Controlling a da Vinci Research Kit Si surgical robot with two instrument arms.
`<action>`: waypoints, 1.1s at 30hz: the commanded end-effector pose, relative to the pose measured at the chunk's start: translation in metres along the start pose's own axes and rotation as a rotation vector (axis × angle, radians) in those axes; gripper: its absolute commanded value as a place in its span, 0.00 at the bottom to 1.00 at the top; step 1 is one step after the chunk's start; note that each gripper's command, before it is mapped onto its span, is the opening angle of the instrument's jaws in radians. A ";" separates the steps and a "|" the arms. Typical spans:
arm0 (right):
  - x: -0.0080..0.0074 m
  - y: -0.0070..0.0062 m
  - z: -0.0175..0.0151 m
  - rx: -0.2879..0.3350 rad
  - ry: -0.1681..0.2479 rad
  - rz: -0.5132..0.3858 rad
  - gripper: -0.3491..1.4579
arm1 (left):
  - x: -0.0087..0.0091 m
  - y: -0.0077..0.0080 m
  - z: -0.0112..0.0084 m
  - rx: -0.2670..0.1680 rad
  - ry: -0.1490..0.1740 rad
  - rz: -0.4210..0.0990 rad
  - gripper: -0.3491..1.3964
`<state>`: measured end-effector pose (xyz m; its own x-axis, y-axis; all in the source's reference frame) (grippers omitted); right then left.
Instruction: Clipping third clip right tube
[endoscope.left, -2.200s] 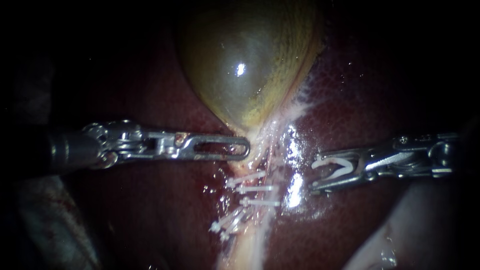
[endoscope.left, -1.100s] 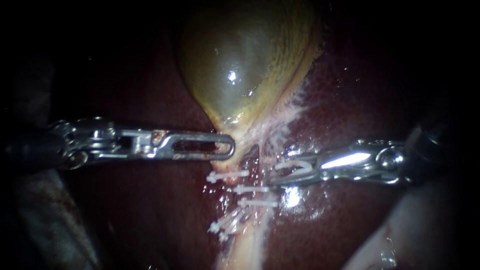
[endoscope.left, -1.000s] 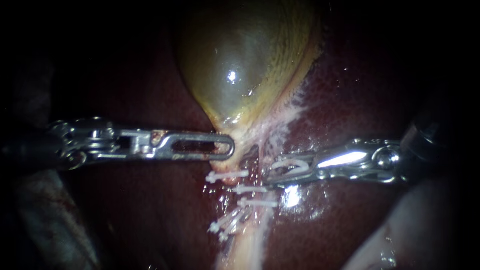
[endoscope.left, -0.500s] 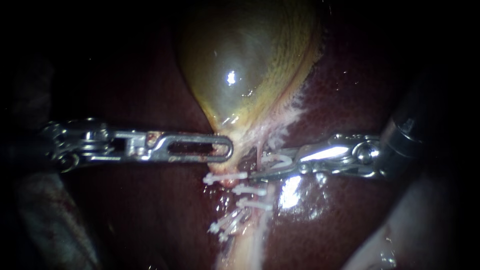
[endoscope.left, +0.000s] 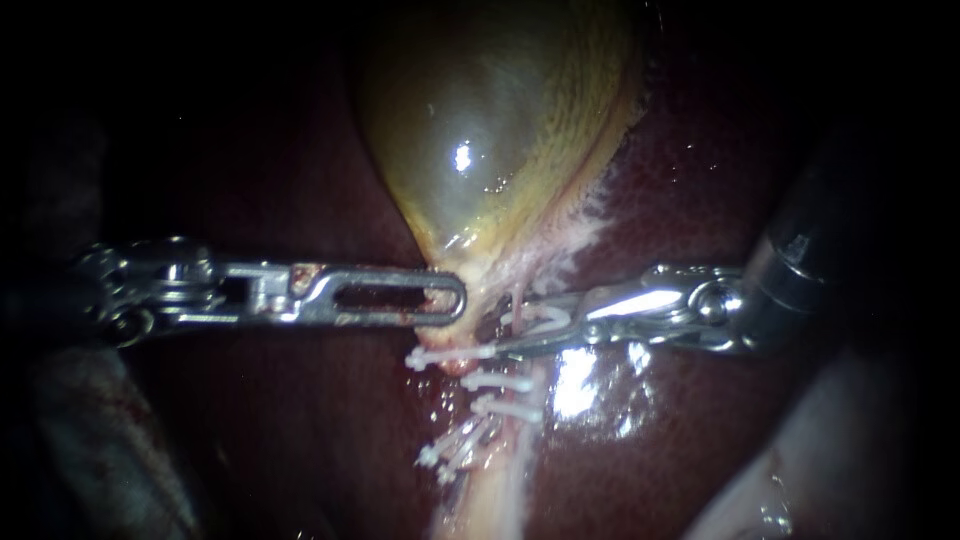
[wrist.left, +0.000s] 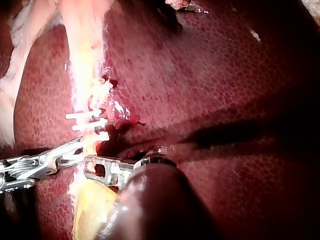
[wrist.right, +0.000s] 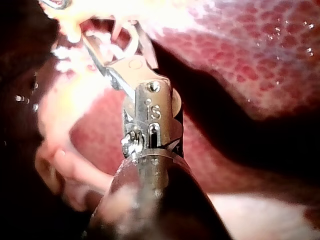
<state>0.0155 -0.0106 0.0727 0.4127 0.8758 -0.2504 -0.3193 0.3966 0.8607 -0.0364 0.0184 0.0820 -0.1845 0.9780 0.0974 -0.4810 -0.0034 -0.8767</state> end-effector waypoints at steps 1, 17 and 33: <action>0.0000 0.0000 0.0001 0.000 0.001 0.000 0.49 | 0.0000 0.0000 0.0000 0.000 0.000 0.000 0.00; 0.0003 0.0004 0.0008 0.001 0.001 0.000 0.32 | 0.0000 0.0000 0.0000 0.000 0.000 0.000 0.00; 0.0004 0.0008 0.0008 -0.002 -0.001 0.007 0.00 | 0.0000 0.0000 -0.0001 0.000 0.000 0.000 0.00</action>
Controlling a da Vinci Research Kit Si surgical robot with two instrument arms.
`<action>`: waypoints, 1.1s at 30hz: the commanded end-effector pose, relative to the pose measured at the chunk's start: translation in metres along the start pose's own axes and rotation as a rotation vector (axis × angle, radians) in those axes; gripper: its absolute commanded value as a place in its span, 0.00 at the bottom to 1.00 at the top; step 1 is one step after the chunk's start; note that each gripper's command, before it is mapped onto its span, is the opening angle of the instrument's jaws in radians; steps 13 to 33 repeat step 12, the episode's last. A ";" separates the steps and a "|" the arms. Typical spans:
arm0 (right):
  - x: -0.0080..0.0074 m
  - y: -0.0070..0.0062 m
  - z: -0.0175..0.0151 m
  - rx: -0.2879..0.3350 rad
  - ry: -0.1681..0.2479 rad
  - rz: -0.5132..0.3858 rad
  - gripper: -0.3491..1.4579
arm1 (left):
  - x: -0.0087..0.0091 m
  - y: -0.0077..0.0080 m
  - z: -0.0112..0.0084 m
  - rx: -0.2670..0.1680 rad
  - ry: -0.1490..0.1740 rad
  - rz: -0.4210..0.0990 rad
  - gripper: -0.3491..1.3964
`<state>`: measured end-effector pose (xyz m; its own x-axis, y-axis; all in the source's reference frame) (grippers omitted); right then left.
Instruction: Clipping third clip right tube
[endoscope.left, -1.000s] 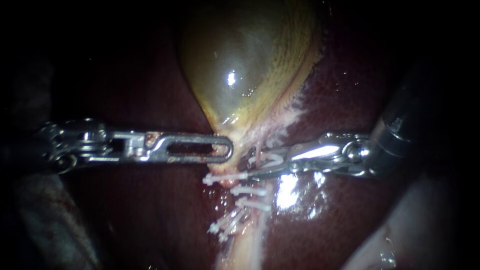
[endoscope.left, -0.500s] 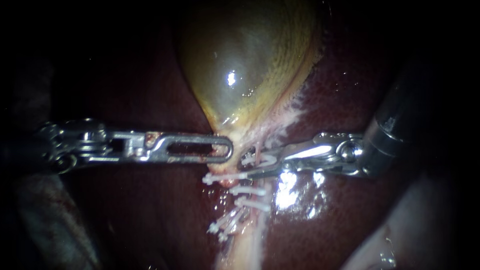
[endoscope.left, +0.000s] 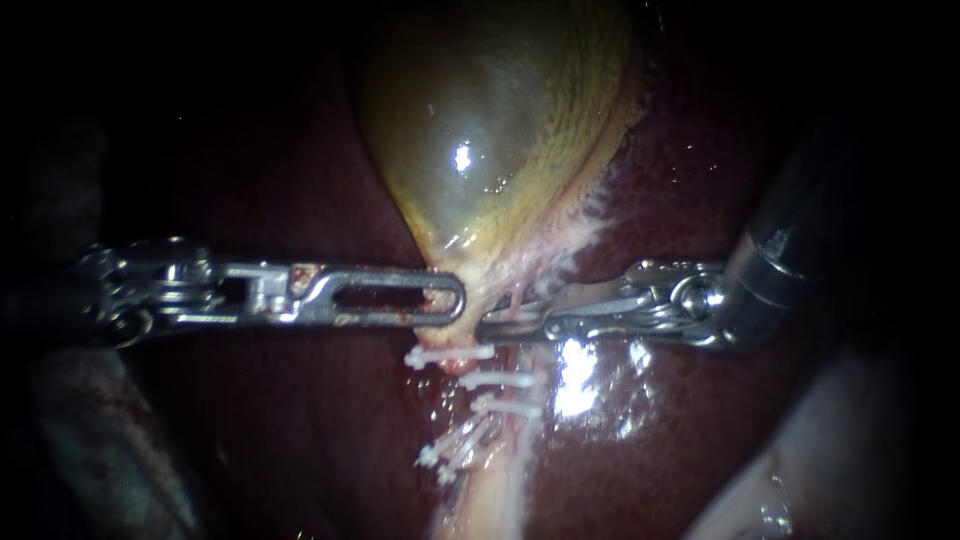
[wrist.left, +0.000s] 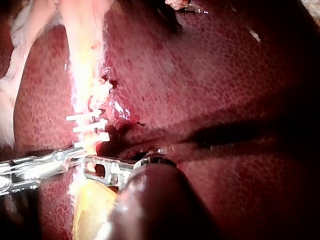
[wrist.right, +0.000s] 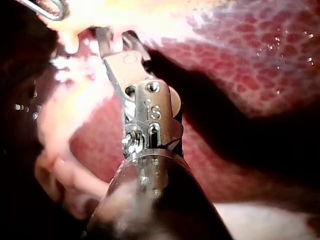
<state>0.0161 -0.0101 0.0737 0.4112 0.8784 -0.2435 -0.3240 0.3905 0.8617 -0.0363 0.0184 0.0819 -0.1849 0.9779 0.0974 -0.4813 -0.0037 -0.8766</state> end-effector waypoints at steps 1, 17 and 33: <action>0.0000 0.0000 0.0000 0.000 0.000 0.000 0.00 | 0.0000 0.0000 0.0000 -0.001 0.000 0.000 0.00; -0.0001 -0.0001 0.0000 0.001 0.000 -0.001 0.00 | 0.0000 0.0000 0.0000 -0.001 0.000 0.000 0.00; -0.0001 -0.0001 0.0000 0.001 0.000 -0.001 0.00 | 0.0000 0.0000 0.0000 -0.001 0.000 0.000 0.00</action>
